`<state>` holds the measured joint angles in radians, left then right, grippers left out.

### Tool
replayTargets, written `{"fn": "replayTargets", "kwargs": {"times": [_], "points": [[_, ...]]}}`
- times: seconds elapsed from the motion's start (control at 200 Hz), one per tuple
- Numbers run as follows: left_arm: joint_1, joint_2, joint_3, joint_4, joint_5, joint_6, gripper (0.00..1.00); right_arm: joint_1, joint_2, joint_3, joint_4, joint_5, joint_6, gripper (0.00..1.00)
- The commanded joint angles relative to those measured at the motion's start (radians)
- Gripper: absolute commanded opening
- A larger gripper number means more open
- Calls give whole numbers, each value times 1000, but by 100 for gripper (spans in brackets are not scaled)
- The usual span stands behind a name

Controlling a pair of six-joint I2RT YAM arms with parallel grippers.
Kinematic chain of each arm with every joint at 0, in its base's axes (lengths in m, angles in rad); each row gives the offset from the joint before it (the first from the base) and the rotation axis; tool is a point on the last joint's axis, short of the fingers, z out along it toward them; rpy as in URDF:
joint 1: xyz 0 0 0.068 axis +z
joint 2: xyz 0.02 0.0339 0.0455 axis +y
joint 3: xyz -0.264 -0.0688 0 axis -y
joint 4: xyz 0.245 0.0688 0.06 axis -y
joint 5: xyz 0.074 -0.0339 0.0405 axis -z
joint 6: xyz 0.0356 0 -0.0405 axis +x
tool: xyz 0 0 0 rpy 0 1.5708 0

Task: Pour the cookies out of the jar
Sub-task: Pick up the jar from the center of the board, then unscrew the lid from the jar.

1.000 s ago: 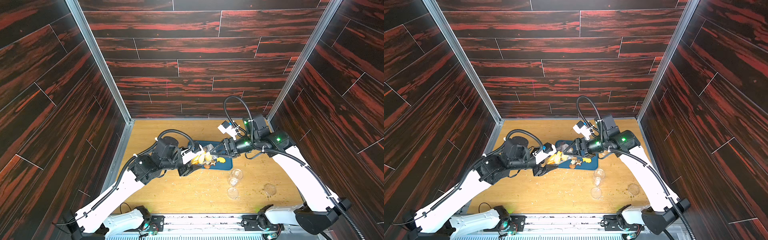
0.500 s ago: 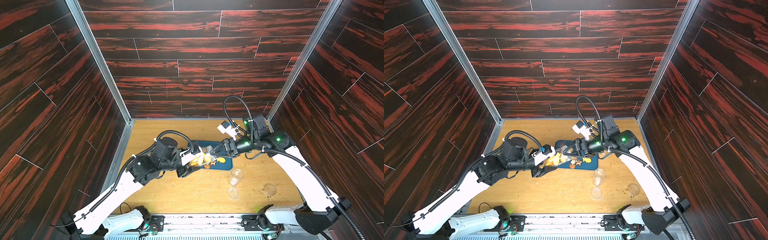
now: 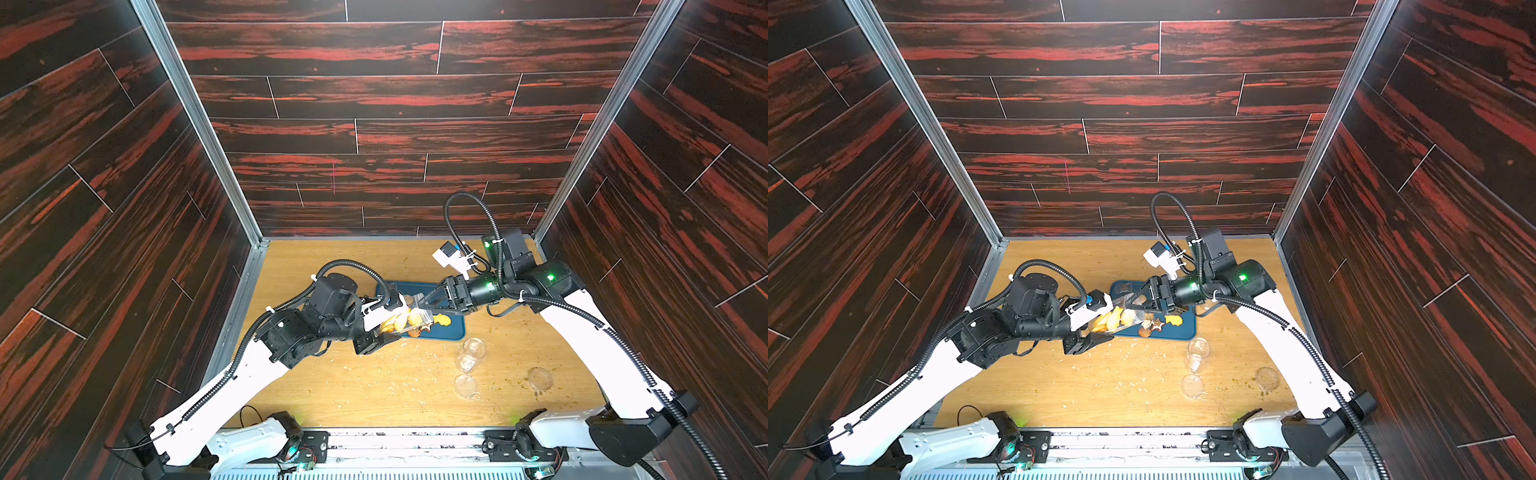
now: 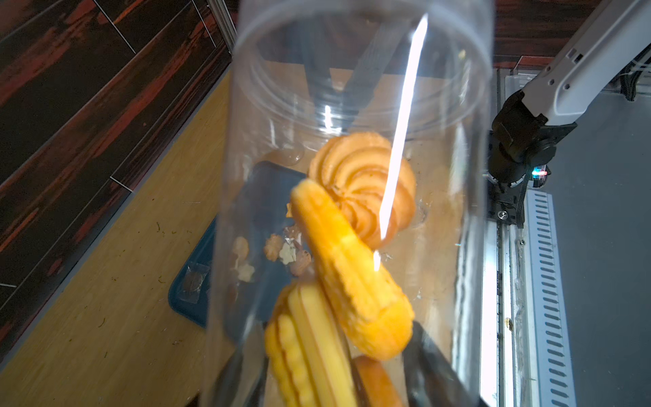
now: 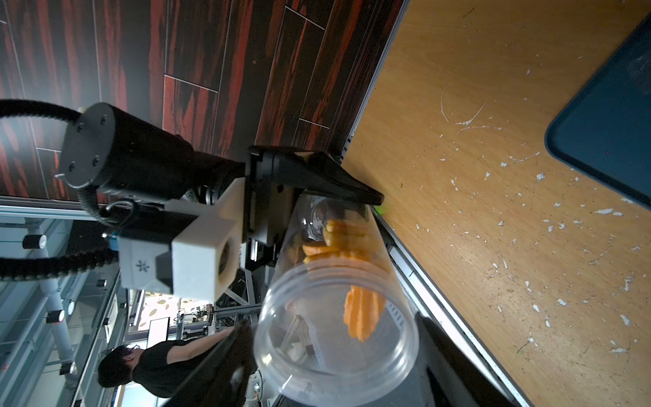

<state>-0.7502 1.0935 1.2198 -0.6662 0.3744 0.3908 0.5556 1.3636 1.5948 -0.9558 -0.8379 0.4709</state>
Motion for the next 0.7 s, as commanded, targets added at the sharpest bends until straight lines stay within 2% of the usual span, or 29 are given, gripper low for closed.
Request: {"fn": "replayTargets", "kwargs": {"times": [0.0,0.326,0.641,0.696], "points": [[2,-5,29,-7,18,28,43,0,17,-16,28,-35,12,73],[3,-23,21,-16,17,25,43,-1,16,-32,52,-40,1,64],[3,-16,14,-14,92,-6,43,-1,-75,-133,144,76,-177,63],[3,-13,16,-13,99,-7,42,0,-96,-161,186,91,-209,60]]}}
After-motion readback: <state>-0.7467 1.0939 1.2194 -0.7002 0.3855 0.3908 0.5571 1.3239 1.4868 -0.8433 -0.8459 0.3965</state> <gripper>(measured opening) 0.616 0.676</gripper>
